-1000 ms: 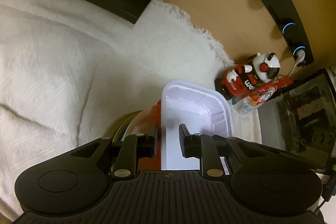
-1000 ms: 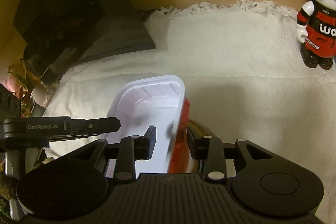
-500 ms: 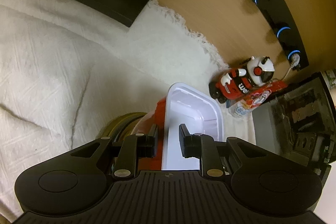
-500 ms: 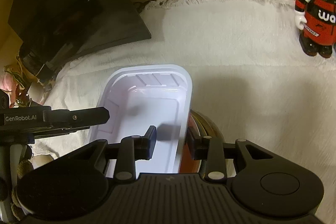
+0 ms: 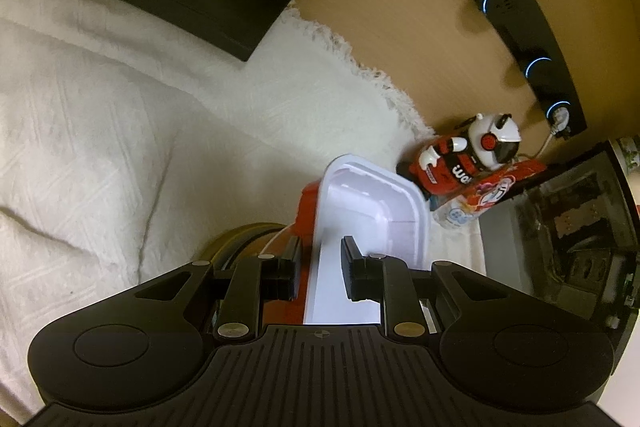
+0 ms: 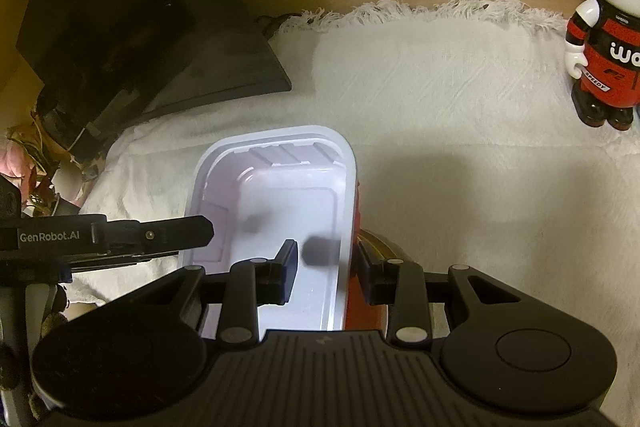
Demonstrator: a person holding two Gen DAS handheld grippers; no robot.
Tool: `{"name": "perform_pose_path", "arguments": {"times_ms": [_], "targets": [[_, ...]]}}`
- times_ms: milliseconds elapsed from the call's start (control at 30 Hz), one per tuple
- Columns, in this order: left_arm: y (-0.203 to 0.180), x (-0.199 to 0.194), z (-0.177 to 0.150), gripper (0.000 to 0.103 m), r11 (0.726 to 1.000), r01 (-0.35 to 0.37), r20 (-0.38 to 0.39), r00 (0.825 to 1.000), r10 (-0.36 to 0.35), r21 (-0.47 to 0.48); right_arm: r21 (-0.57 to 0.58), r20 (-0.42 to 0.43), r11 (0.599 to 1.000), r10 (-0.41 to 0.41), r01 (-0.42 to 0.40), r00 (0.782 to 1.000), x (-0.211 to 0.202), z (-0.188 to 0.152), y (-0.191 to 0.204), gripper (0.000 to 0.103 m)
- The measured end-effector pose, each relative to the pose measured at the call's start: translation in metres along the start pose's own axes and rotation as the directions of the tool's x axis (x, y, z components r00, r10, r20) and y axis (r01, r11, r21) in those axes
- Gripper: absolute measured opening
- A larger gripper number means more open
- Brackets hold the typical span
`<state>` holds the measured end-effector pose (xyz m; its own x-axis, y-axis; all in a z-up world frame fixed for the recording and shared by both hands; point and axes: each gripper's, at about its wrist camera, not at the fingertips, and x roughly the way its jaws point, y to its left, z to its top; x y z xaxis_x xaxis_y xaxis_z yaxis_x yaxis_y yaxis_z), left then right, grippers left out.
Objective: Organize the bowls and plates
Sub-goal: 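Lower the lavender container onto the bowl stack with both grippers and settle it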
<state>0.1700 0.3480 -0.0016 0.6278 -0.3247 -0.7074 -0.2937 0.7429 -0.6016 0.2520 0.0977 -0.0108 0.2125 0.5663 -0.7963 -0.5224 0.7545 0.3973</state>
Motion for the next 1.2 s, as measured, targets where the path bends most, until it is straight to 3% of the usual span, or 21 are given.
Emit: {"name": "perform_pose_path", "arguments": {"times_ms": [233, 500, 1200], "targets": [[0.002, -0.002, -0.012, 0.022, 1.0, -0.009, -0.023, 1.0, 0.009, 0.004, -0.004, -0.011, 1.0, 0.026, -0.026, 1.0, -0.014, -0.008, 0.002, 0.033], [-0.003, -0.017, -0.013, 0.023, 0.999, -0.022, 0.026, 0.999, 0.022, 0.029, -0.016, -0.001, 0.999, 0.03, -0.03, 1.0, -0.017, -0.011, 0.015, 0.033], [0.0, -0.01, -0.022, 0.023, 0.999, -0.022, -0.018, 1.0, 0.023, 0.03, -0.01, 0.016, 1.0, 0.006, -0.006, 1.0, -0.029, -0.014, 0.022, 0.033]]}}
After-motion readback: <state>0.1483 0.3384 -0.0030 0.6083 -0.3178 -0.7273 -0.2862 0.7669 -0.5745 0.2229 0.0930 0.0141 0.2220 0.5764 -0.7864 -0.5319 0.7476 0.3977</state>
